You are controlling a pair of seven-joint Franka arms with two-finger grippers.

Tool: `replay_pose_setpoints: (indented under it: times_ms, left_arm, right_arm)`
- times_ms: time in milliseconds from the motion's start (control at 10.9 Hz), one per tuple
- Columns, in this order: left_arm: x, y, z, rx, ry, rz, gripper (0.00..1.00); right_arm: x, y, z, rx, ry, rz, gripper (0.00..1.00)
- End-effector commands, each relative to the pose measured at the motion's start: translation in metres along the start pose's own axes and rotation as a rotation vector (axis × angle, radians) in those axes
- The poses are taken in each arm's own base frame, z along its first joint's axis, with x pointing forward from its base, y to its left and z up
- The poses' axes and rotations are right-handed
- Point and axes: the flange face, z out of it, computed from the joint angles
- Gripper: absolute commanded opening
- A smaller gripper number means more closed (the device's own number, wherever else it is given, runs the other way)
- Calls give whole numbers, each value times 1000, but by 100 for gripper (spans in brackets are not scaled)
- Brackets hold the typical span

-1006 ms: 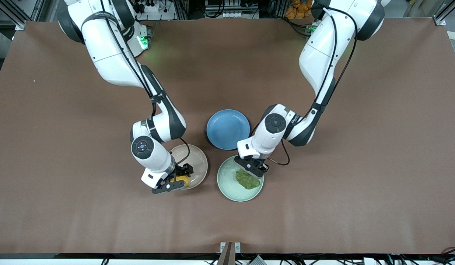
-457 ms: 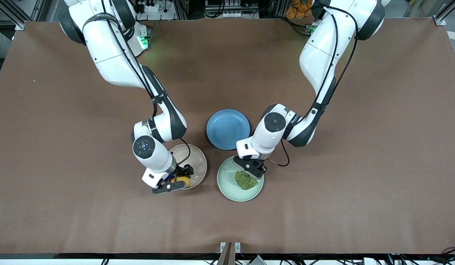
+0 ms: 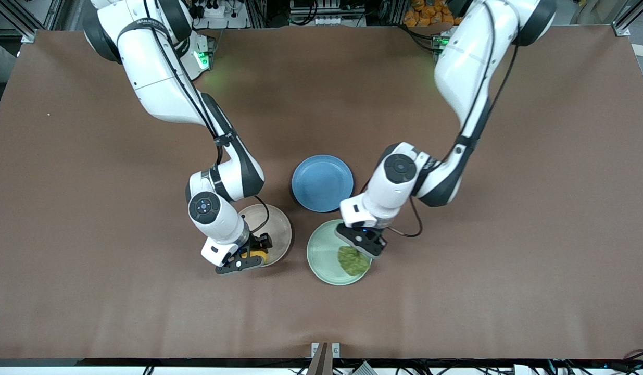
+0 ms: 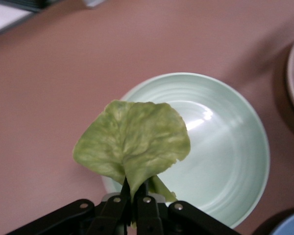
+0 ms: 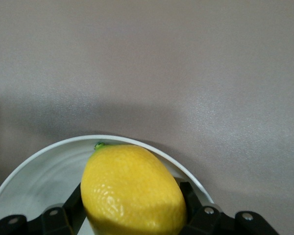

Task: Pick lemon and lettuce from plates
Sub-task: 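Lift the lettuce with the left gripper while the right gripper lifts the lemon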

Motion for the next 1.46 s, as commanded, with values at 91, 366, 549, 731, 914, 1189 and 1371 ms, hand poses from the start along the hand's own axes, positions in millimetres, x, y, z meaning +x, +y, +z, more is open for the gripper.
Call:
replay_pose_setpoints:
  times_ms: [91, 366, 549, 731, 914, 1189, 1371]
  left_arm:
    - [-1, -91, -93, 57, -128, -102, 0]
    - [-32, -156, -109, 76, -303, -194, 1]
    - [-63, -205, -100, 85, -392, -274, 1]
    - [-93, -249, -82, 91, -440, -335, 8]
    - [-112, -274, -61, 89, -472, -372, 17]
    - [-128, -291, -40, 86, -495, -400, 53]
    - [-129, -289, -37, 87, -499, -406, 100]
  right_arm:
    - [4, -1, 1, -16, 0, 9, 35]
    - [3, 5, -7, -19, -56, 22, 30]
    - [5, 7, -14, -19, -84, 27, 30]
    - [7, 16, -27, -20, -125, 39, 30]
    - [9, 27, -53, -15, -156, 60, 30]
    - [14, 60, -99, 5, -192, 111, 30]
    - [18, 99, -151, 38, -188, 154, 30]
